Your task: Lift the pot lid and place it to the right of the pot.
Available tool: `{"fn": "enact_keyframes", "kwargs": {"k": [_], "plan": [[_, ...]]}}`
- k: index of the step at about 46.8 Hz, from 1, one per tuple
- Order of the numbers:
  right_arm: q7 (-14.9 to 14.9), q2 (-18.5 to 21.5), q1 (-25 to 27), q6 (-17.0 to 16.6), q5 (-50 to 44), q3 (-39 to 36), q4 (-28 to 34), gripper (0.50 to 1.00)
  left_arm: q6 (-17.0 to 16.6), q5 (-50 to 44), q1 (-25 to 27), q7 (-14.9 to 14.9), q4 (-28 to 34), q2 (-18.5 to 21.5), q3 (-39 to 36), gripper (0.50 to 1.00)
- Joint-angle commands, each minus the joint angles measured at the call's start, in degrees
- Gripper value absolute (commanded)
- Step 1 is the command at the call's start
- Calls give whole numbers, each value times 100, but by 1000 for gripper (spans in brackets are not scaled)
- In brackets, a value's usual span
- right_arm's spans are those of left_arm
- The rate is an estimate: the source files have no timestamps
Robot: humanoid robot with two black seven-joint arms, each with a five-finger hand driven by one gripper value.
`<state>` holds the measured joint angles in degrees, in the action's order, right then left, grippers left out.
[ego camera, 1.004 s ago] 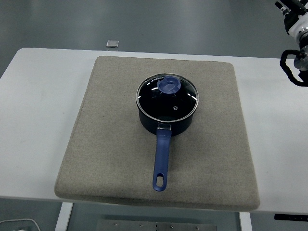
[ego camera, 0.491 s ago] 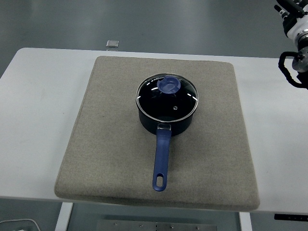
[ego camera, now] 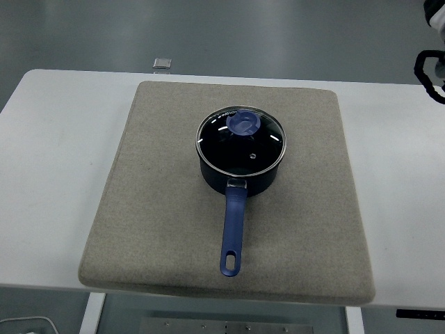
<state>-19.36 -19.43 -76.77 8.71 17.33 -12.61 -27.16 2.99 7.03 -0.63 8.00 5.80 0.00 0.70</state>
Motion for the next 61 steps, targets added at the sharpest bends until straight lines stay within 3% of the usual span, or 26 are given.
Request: {"fn": "enact_keyframes", "kwargs": {"k": [1,5,23,31,34,44,61], "plan": [[3,-280,-215,-62,-694,179,-26,899,0,0,2,0,0,0,9,1000],[3,-316,-452,-343,-1415,390,-26,899,0,0,2,0,0,0,0,1000],[-6,-615,-1630,-2320,-3129,593,-35,897,0,0,2,0,0,0,0,1000],[-32,-615,-2192,-3620,-3359,610,-44,895,0,0,2,0,0,0,0,1000],[-146,-615,-2394,-3929,-3507,707,-61,895,0,0,2,0,0,0,0,1000],[-1052,-527,-2904,-4307,-4773,1006,-491,893,0,0,2,0,0,0,0,1000],[-1430,-571,-3028,-4371,-6557,997,-1818,887,0,0,2,0,0,0,0,1000]]}}
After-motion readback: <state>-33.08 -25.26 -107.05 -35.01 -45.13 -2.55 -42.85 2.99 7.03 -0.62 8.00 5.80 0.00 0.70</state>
